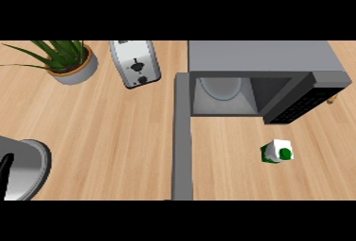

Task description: Pick up the milk, place it into the microwave and close the microwave

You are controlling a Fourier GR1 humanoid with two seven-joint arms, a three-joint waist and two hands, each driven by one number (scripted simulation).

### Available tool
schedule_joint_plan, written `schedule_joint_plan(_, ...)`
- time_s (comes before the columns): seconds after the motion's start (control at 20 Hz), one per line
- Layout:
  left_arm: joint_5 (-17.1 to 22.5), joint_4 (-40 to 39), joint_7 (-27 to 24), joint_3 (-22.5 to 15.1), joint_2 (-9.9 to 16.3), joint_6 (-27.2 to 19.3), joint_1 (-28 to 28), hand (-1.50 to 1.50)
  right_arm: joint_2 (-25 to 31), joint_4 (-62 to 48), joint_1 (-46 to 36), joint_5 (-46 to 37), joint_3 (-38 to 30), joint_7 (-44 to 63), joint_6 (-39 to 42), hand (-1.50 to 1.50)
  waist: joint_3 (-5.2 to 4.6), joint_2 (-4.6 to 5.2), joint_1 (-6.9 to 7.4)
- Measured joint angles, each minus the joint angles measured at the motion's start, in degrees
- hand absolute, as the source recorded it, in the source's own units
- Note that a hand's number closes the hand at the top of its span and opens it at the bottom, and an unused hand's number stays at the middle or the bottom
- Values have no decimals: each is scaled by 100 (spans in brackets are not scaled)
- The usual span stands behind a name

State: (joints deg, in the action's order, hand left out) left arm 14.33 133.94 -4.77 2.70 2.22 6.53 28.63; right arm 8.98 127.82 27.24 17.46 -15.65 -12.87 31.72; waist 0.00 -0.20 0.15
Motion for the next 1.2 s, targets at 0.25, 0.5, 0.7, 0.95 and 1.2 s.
schedule_joint_plan(0.25, 213, -42, -525, 199, -28, 504, 627, -150, -194, -245, -215, -444, 9, -128, -1, -150, -1, 3, 27)
schedule_joint_plan(0.5, 418, 25, -771, 398, -105, 866, 1109, -150, -447, -649, -375, -1138, 146, -427, -80, -150, -1, 5, 36)
schedule_joint_plan(0.7, 559, 84, -952, 547, -150, 1208, 1506, -150, -571, -1147, -632, -1707, 272, -700, -231, -150, 0, 7, 50)
schedule_joint_plan(0.95, 729, 40, -1172, 862, -147, 1518, 1820, -150, -557, -1745, -1004, -2219, 322, -1016, -401, -150, 1, 9, 55)
schedule_joint_plan(1.2, 967, -119, -1216, 1169, -118, 1709, 1737, -150, -567, -2550, -1411, -2779, 406, -1432, -721, -150, 1, 14, 46)
